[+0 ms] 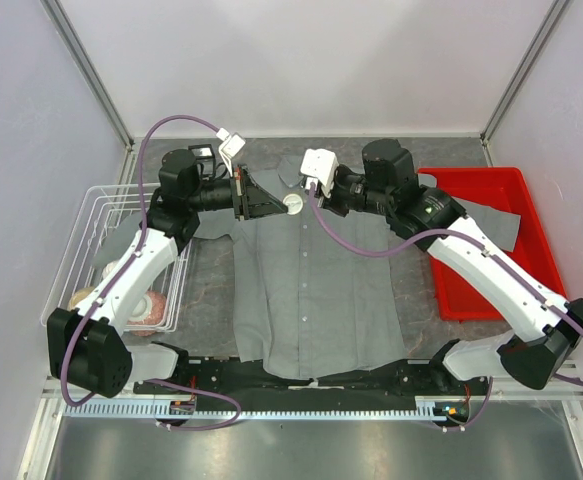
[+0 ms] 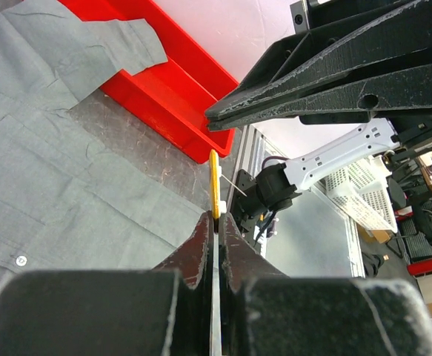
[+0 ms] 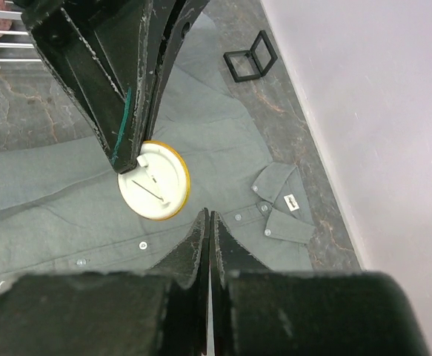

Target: Pin the brooch onto the clothing

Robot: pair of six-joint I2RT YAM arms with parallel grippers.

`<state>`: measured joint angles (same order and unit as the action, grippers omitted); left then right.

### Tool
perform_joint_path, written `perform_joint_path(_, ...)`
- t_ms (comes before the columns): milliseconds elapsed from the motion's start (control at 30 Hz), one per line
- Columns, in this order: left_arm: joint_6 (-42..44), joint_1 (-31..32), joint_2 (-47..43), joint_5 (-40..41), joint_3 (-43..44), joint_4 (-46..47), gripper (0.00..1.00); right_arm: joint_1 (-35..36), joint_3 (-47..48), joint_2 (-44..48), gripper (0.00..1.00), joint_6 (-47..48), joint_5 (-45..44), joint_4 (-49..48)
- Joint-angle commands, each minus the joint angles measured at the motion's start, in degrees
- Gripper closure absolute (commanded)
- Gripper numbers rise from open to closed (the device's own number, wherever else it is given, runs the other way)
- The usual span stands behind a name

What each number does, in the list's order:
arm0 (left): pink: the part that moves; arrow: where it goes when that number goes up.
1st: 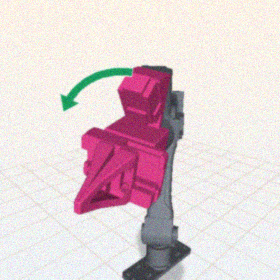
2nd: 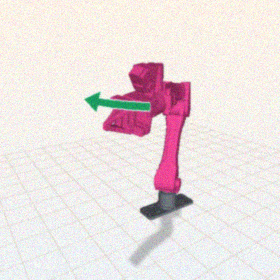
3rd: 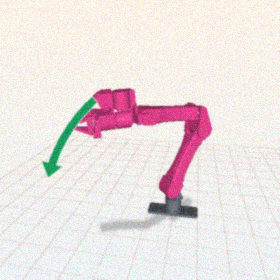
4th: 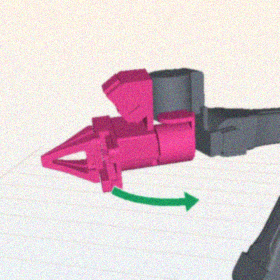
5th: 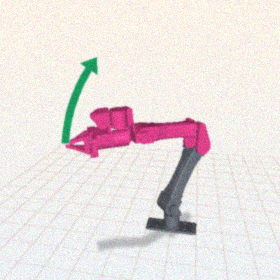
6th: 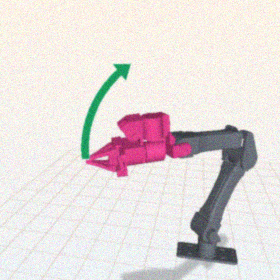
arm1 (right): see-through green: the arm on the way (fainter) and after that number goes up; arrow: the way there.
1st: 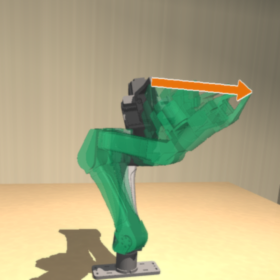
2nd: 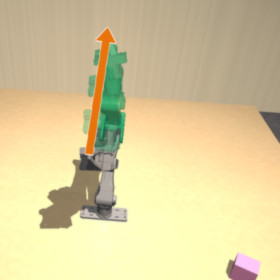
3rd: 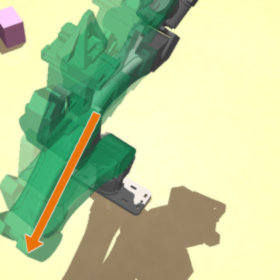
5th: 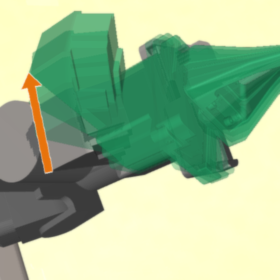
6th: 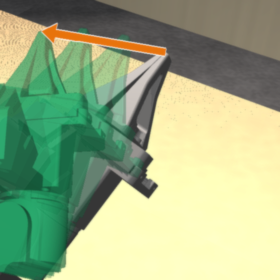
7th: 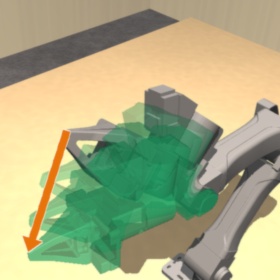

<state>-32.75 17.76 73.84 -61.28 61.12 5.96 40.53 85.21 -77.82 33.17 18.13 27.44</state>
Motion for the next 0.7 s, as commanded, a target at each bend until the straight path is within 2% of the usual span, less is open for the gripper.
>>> perform_joint_path(0,-0.38,0.08,-0.28,-1.74,1.98,0.81,0.98,0.07,0.13,2.06,1.00,-1.88,1.73,-2.04)
perform_joint_path(33,-0.47,0.17,-0.28,-1.83,1.90,0.81,0.98,-0.02,0.22,2.06,0.94,-2.23,1.73,-1.95)
perform_joint_path(67,-0.12,0.17,-0.28,-2.00,1.98,0.29,0.98,-0.10,0.57,1.97,0.79,-2.75,1.99,-2.13)
perform_joint_path(133,3.56,0.17,-0.28,-2.27,3.29,-2.16,0.98,-0.80,2.05,1.62,0.63,-5.73,3.39,-1.87)
perform_joint_path(233,12.34,0.08,0.33,-3.76,6.10,-10.33,0.98,-3.96,4.51,0.31,0.50,-11.10,10.32,-0.99)
perform_joint_path(300,19.35,0.17,0.86,-4.99,7.69,-17.77,0.98,-5.99,6.28,-1.79,0.46,-12.42,16.72,2.95)
perform_joint_path(433,25.01,0.26,0.51,-6.75,9.10,-23.26,0.98,-7.57,9.54,-5.41,0.42,-13.30,24.12,9.99)
perform_joint_path(667,32.48,0.52,0.60,-7.45,10.86,-29.16,0.98,-7.84,9.54,-7.08,0.44,-15.33,32.92,11.49)
